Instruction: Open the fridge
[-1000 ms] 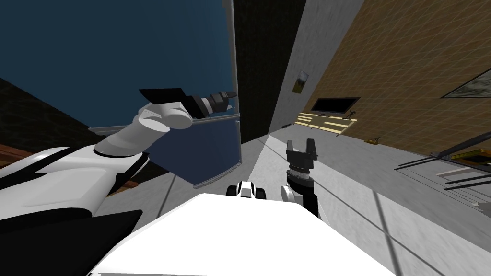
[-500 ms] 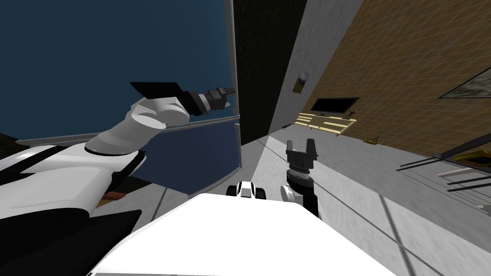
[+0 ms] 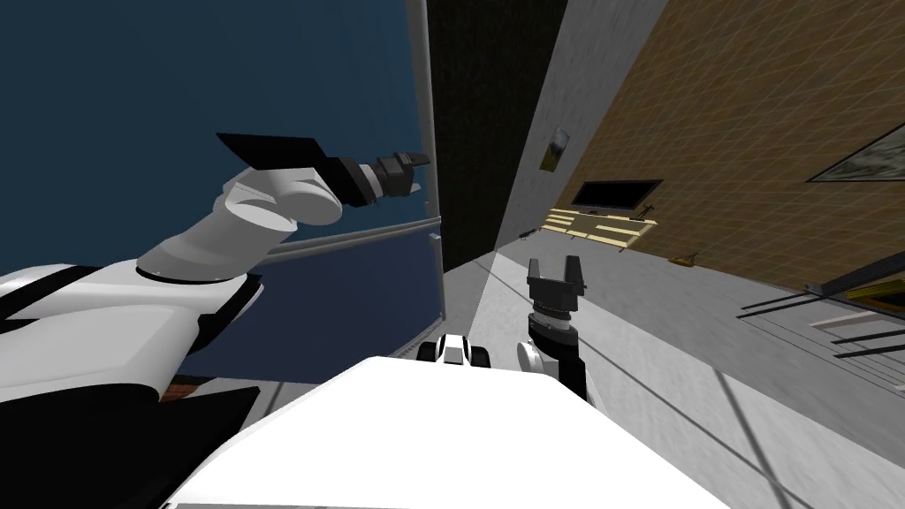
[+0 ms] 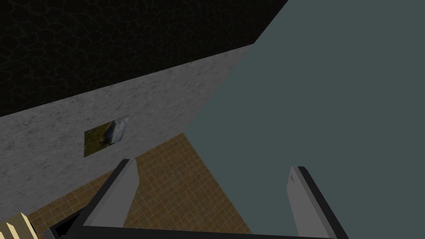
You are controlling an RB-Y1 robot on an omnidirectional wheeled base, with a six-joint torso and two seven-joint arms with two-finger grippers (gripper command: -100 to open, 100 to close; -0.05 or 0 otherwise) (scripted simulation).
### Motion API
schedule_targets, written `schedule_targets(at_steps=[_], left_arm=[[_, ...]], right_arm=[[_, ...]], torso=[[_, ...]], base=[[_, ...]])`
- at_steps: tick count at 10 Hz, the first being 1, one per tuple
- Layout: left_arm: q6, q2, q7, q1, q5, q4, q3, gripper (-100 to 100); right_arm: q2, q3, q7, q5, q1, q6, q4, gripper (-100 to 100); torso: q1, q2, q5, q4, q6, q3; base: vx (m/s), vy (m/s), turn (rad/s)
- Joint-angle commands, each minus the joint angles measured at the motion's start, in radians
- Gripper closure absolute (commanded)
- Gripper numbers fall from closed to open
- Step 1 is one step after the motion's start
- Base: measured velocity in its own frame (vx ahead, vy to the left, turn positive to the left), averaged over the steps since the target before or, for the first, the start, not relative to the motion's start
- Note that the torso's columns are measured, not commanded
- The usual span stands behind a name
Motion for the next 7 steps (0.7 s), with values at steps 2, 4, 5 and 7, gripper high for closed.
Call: schedule_targets(at_steps=[2, 4, 5, 7], left_arm=[[0.018, 0.02, 0.012, -0.023, 0.02, 0.006, 0.01, -100], [0.013, 0.015, 0.01, -0.015, 0.014, 0.002, 0.007, 100], [-0.006, -0.036, 0.01, -0.065, -0.036, 0.051, -0.042, 100], [-0.006, -0.094, 0.01, -0.107, -0.04, 0.1, -0.042, 100]], right_arm=[[0.0, 0.0, 0.0, 0.0, 0.0, 0.0, 0.0, 0], [0.0, 0.0, 0.0, 0.0, 0.0, 0.0, 0.0, 0], [0.0, 0.0, 0.0, 0.0, 0.0, 0.0, 0.0, 0], [0.0, 0.0, 0.0, 0.0, -0.001, 0.0, 0.0, 0]], torso=[[-0.001, 0.003, 0.0, 0.0, 0.001, 0.001], [0.0, -0.002, 0.0, -0.001, 0.0, -0.002], [0.002, 0.0, 0.0, 0.0, 0.0, -0.001], [0.005, 0.002, -0.001, 0.003, 0.002, -0.001]], base=[[0.091, -0.009, -0.016], [0.028, -0.009, -0.003], [-0.074, 0.077, -0.275], [-0.162, 0.204, -0.135]])
